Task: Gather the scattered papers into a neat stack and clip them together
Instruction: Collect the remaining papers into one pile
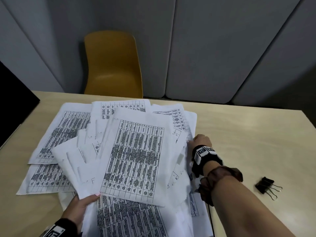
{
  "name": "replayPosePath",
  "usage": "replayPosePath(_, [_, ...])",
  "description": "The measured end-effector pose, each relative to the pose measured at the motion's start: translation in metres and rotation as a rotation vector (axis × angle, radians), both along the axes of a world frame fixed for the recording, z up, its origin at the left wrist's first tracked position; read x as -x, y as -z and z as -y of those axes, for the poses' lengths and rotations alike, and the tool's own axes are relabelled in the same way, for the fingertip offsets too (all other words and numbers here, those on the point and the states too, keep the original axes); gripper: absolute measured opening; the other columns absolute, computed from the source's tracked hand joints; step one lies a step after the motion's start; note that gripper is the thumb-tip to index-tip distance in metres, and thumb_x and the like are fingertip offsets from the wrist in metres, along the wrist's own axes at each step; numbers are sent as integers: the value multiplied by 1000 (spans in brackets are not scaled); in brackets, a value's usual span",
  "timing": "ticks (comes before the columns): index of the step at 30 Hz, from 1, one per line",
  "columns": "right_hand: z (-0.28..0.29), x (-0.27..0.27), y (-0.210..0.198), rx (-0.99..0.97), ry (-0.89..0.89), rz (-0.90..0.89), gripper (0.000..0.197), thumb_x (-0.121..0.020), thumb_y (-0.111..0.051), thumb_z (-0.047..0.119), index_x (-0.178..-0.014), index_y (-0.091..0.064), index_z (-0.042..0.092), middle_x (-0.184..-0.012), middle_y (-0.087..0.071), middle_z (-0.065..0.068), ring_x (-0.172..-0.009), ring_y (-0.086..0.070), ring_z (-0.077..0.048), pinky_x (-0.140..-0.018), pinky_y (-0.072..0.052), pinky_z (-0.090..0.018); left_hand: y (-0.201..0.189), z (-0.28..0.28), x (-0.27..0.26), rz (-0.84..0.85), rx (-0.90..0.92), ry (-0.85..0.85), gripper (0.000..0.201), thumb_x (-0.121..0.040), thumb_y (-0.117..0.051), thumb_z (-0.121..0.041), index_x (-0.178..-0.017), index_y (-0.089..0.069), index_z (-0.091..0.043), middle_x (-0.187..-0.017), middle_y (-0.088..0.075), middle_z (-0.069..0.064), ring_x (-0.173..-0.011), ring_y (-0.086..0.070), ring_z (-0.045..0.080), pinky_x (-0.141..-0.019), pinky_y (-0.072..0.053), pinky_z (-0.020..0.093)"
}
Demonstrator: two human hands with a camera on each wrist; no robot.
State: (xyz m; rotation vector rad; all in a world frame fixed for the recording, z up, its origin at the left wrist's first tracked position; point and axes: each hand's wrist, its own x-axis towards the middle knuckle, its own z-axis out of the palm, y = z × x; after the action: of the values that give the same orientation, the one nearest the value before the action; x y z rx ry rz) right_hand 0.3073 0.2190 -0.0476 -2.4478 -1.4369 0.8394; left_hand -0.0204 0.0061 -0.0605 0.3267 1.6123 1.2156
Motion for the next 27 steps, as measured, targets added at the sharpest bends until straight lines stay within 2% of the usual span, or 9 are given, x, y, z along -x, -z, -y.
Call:
replayPosePath(4, [6,-20,-6,-207,156,-204,7,-82,-60,17,-82,-61,10,-92,-66,-19,-94,-62,-35,-78,-46,-32,2,1,1,4,11,-1,44,-80,-53,11,-122,-52,0,-98,-62,6,-111,-51,30,-105,-30,37])
replayPosePath(7, [18,-46,-9,-337,228,-284,19,-79,-64,8,-65,-54,17,-77,-65,-11,-80,-66,-32,-77,-54,-35,2,4,3,12,59,0,42,-79,-59,5,-120,-54,-1,-104,-64,11,-112,-53,30,-109,-30,42])
replayPosePath(10, [30,-68,-17,-266,44,-166,29,-80,-58,2,-62,-57,24,-75,-71,-15,-77,-67,-30,-73,-54,-34,-2,5,1,13,67,22,45,-78,-61,2,-122,-54,0,-111,-62,15,-116,-53,32,-111,-29,46])
replayPosePath(15, [52,-68,-35,8,-228,-107,21,-77,-58,-1,-71,-63,18,-82,-66,-12,-80,-61,-26,-69,-42,-27,-8,5,-3,21,44,53,46,-82,-55,6,-127,-49,4,-114,-58,14,-118,-50,30,-112,-27,42])
replayPosePath(17, [64,-53,-36,-14,-150,-121,17,-79,-62,9,-96,-64,15,-101,-65,-15,-96,-60,-29,-78,-43,-28,-11,6,-4,3,33,62,45,-82,-55,6,-127,-49,5,-115,-59,16,-116,-51,31,-111,-28,41])
replayPosePath(19, [81,-31,-34,-66,-9,-175,59,-78,-70,22,-129,-43,11,-124,-54,-20,-113,-54,-35,-90,-43,-32,-12,6,-5,-14,45,62,43,-82,-56,5,-125,-51,6,-116,-59,19,-111,-52,29,-107,-30,37])
replayPosePath(20, [94,-19,-34,-88,55,-211,75,-76,-74,25,-137,-32,11,-132,-47,-22,-118,-50,-37,-95,-42,-34,-13,7,-4,-27,44,73,43,-82,-56,5,-125,-51,6,-117,-59,20,-110,-52,29,-105,-31,35])
replayPosePath(23, [127,11,-31,-123,140,-292,104,-71,-78,24,-147,-8,18,-141,-31,-20,-122,-47,-38,-98,-41,-39,-15,6,-6,-17,49,79,41,-84,-54,6,-125,-51,5,-109,-61,15,-117,-51,31,-99,-30,31])
replayPosePath(27, [150,33,-22,-123,88,-290,117,-66,-78,40,-147,7,34,-132,-31,-14,-106,-55,-38,-85,-45,-37,-19,7,-7,-28,71,85,39,-84,-54,5,-123,-52,5,-101,-60,13,-115,-53,35,-101,-32,37])
